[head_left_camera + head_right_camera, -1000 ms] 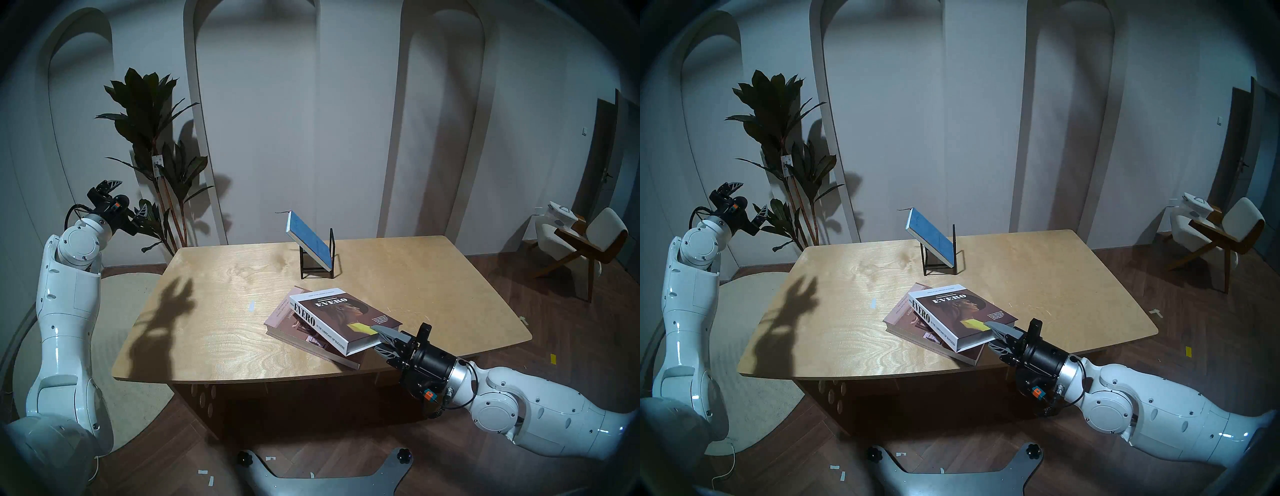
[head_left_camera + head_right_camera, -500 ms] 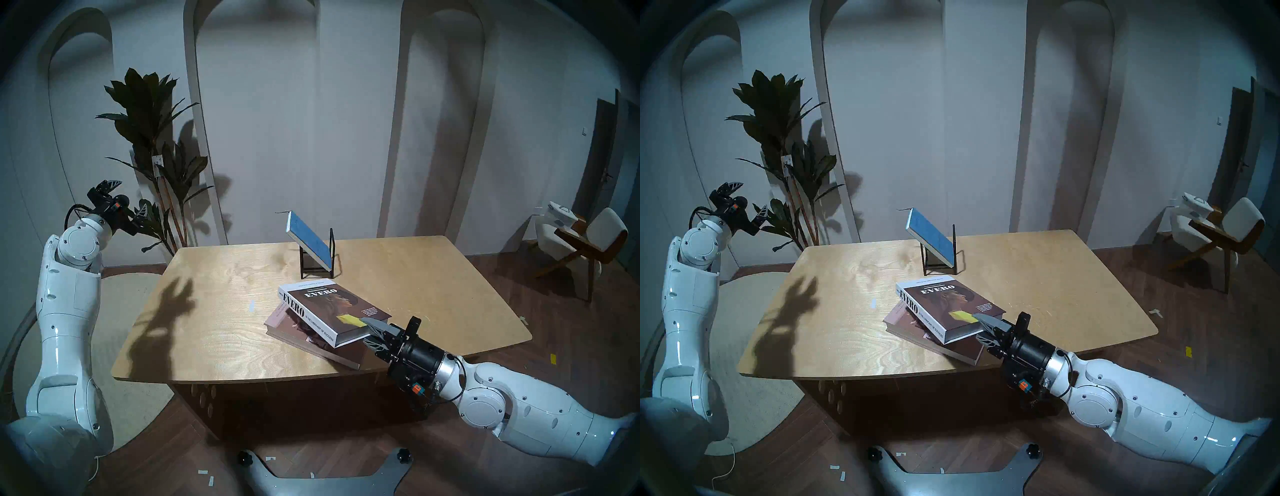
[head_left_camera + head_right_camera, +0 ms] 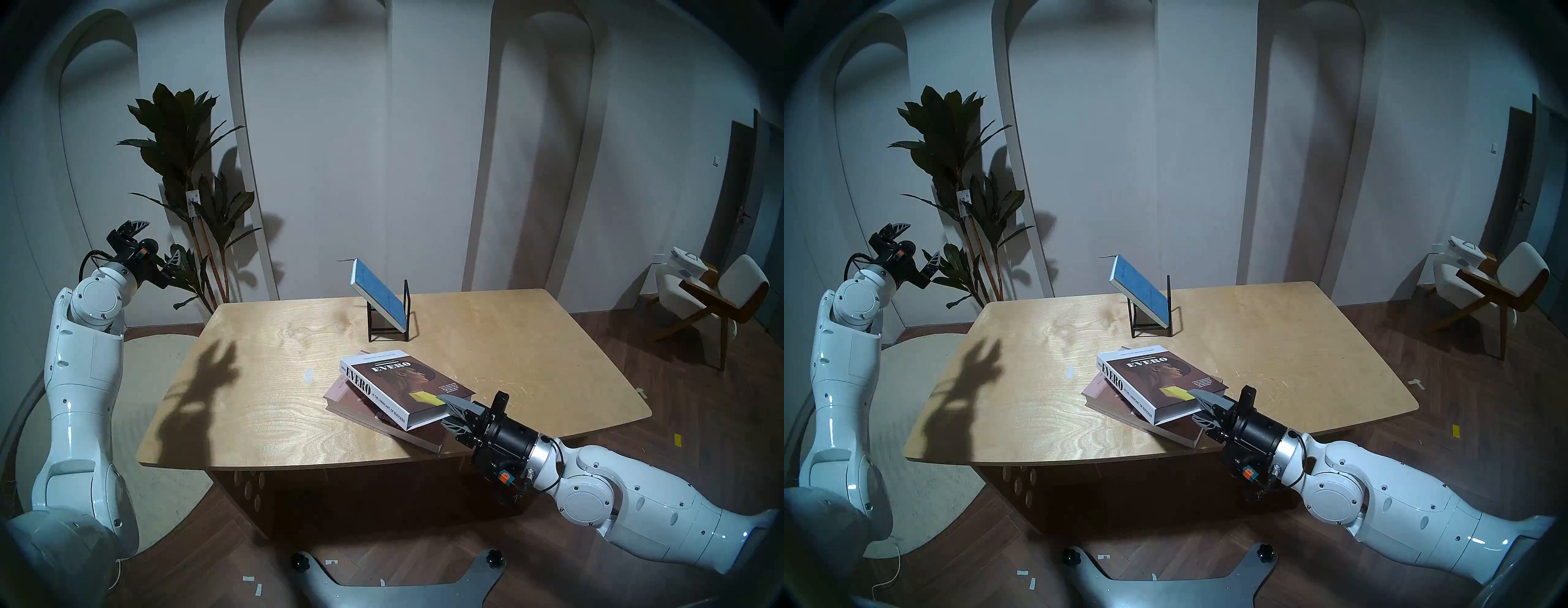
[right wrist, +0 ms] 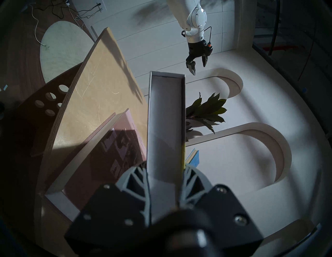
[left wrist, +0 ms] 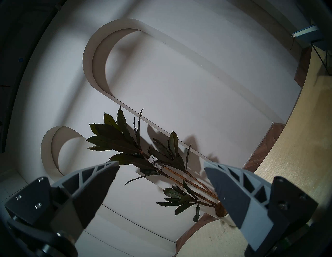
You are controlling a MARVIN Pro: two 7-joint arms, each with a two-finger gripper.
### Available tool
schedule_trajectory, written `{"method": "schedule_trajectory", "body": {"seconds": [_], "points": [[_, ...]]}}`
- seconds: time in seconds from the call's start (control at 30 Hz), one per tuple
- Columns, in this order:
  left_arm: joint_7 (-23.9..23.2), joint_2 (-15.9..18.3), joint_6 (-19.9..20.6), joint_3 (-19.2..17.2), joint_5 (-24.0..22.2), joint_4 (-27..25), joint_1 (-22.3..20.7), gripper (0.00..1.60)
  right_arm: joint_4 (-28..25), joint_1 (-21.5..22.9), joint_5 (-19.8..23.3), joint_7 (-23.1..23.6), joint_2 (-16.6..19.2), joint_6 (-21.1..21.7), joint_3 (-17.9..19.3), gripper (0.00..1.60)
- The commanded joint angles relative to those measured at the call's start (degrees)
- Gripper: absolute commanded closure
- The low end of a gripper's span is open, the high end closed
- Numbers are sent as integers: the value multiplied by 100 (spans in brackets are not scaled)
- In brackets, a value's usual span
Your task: Stack the books into one stack
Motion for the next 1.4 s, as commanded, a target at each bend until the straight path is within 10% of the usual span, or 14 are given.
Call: {"method": "schedule_trajectory", "body": {"seconds": [0.0, 0.2, 0.23, 0.27, 0.9, 1.37], "points": [[21, 35, -1, -14, -14, -124, -137, 0, -154, 22, 566, 318, -8, 71, 77, 160], [21, 35, 0, -14, -14, -125, -137, 0, -148, 40, 615, 407, -4, 198, 105, 143], [21, 35, 0, -14, -14, -125, -137, 0, -140, 45, 565, 399, 3, 198, 100, 13], [21, 35, 0, -14, -14, -125, -137, 0, -156, 18, 599, 414, 4, 267, 112, 0], [23, 37, -4, -13, -15, -121, -136, 0, -1296, -700, 1692, 984, 744, 1162, 401, 0], [22, 36, 1, -13, -15, -125, -137, 0, -1031, -435, 2004, 1022, 486, 1666, 596, 0]]}}
